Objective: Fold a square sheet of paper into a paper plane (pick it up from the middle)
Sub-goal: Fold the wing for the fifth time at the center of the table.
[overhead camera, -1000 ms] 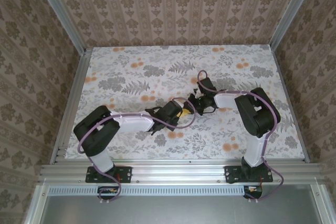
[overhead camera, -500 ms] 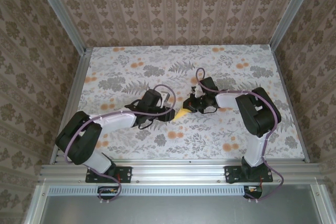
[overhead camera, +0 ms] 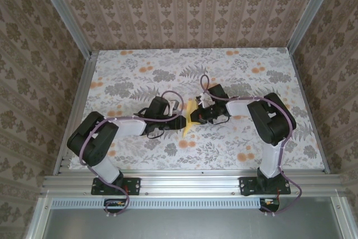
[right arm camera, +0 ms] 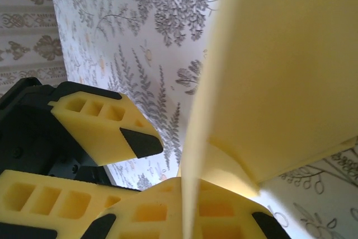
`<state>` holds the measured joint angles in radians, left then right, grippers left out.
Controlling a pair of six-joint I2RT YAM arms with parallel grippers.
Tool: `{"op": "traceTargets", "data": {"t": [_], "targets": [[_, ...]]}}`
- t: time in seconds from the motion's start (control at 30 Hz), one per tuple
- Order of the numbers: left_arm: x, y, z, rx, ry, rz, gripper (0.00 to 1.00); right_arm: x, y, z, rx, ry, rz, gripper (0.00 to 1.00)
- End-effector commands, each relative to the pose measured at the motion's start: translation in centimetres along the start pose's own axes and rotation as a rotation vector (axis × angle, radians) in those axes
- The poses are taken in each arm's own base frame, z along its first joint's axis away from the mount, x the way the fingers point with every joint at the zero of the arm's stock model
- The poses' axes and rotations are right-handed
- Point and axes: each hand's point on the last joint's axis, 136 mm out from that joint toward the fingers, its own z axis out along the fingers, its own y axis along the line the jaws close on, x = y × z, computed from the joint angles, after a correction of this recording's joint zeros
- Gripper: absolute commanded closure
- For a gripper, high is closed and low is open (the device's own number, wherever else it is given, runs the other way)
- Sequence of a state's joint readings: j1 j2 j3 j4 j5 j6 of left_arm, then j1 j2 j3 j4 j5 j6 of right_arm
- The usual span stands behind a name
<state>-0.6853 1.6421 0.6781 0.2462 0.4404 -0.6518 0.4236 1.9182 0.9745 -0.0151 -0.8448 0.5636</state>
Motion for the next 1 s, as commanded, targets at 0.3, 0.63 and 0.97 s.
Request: {"op": "traceTargets", "data": {"t": [0.3,0.63,0.97], "targets": [[0.5,0.7,1.0,0.004,0.029,-0.030,0.65,-0.2,-1.3,0.7,0.038,0.044,-0.050,0.94],[2.0,0.6,1.4,0.047,0.083,-0.058,0.83,-0.7,-1.6,0.9,0.007,0.037,-0.028,0.90],[1.9,0.1,1.7,0.086,0.080,-0.064,0.85,-0.6,-2.6,1.2,0.020,0.025,0.013,0.79]]}}
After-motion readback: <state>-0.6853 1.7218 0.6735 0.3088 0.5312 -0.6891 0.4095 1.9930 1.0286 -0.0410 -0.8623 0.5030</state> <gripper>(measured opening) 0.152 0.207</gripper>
